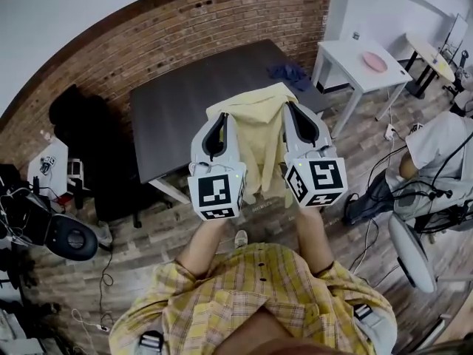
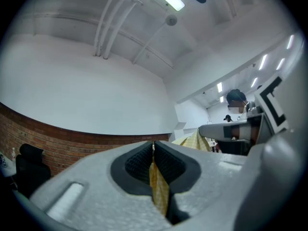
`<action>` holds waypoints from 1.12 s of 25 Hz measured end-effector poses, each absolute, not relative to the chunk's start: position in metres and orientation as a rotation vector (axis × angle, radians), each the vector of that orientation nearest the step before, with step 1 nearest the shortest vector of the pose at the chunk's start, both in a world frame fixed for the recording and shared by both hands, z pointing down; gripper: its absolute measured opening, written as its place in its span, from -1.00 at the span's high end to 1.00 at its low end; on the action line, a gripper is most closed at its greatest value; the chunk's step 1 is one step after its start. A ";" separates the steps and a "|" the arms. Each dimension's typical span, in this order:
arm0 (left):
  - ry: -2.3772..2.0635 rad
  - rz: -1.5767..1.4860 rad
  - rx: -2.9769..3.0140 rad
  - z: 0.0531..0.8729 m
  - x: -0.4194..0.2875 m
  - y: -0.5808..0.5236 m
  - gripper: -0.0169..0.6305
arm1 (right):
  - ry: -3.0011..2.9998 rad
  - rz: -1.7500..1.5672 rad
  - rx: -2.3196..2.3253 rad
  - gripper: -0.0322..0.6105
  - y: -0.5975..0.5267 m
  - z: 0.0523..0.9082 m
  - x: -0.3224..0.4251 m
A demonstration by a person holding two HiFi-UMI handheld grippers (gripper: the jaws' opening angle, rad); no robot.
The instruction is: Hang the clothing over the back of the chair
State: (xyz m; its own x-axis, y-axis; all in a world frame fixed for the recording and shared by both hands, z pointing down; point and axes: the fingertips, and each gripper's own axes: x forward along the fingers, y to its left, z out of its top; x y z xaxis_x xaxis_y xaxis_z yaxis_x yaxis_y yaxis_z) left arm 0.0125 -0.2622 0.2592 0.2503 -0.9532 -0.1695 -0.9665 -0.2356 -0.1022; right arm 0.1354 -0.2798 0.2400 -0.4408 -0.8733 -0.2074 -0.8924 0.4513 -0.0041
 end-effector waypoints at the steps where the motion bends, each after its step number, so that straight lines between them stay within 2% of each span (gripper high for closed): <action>1: 1.807 0.109 -2.325 0.256 0.012 -0.265 0.91 | 2.510 0.166 -1.552 0.86 -0.283 0.236 0.136; 28: 1.771 0.071 -2.362 0.246 -0.019 -0.390 0.91 | 2.489 0.214 -1.675 0.85 -0.417 0.224 0.115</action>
